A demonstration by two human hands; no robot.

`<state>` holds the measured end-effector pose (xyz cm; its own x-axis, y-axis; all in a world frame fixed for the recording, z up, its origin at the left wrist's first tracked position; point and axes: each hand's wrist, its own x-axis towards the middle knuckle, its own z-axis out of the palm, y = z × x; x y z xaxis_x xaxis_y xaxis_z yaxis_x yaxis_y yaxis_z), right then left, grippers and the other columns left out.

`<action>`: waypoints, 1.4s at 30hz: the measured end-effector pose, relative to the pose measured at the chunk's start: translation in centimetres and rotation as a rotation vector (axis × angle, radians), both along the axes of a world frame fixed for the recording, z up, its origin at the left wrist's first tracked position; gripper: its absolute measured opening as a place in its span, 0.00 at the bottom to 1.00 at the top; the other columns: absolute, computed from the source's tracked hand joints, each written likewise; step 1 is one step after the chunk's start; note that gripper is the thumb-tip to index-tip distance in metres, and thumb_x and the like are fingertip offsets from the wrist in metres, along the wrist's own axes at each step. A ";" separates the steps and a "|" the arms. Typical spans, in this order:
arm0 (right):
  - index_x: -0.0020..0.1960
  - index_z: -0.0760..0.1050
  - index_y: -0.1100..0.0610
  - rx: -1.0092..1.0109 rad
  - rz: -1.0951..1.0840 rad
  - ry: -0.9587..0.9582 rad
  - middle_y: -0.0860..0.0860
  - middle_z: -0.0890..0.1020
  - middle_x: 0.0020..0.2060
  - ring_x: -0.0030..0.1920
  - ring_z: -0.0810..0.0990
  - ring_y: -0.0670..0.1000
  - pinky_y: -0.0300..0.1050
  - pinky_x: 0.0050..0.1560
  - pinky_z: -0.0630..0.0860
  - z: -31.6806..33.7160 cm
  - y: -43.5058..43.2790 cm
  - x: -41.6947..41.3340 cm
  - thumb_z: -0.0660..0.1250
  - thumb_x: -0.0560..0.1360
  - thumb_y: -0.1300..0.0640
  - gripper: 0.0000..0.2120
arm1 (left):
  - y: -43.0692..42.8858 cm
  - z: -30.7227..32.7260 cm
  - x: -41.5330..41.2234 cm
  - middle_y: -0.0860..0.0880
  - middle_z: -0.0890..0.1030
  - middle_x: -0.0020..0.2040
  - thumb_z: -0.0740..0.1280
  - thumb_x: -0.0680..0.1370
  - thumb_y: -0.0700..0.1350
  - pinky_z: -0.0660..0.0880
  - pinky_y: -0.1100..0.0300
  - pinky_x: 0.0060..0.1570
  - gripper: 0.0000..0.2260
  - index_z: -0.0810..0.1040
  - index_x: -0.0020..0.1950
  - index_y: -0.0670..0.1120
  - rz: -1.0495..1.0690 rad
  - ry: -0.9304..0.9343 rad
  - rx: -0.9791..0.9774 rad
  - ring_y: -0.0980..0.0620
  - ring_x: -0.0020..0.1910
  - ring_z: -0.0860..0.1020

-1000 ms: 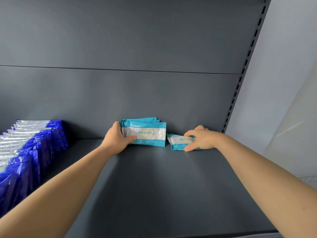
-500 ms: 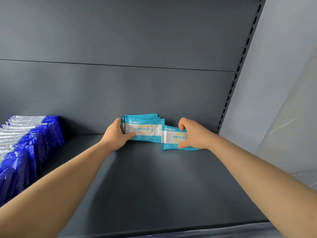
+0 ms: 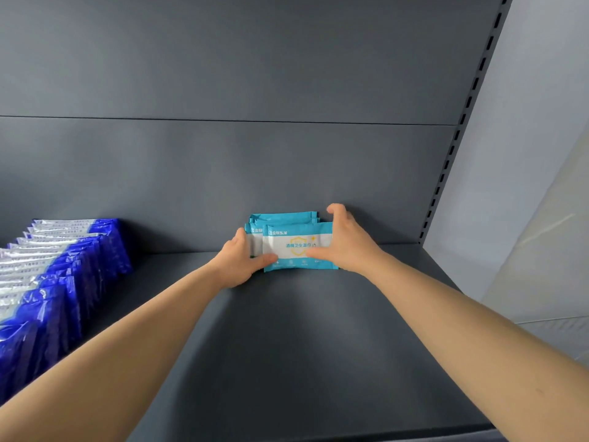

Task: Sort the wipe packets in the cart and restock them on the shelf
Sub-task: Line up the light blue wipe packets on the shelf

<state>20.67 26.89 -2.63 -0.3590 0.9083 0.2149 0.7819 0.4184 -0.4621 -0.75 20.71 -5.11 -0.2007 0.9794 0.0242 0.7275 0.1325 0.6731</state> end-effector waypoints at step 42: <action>0.70 0.70 0.53 0.108 -0.106 -0.243 0.48 0.75 0.65 0.51 0.77 0.51 0.47 0.56 0.74 3.6 -10.3 13.1 0.59 0.80 0.48 0.20 | -7.0 5.1 13.7 0.47 0.81 0.52 0.59 0.79 0.53 0.70 0.53 0.53 0.15 0.79 0.57 0.46 -0.196 0.688 0.465 0.43 0.52 0.77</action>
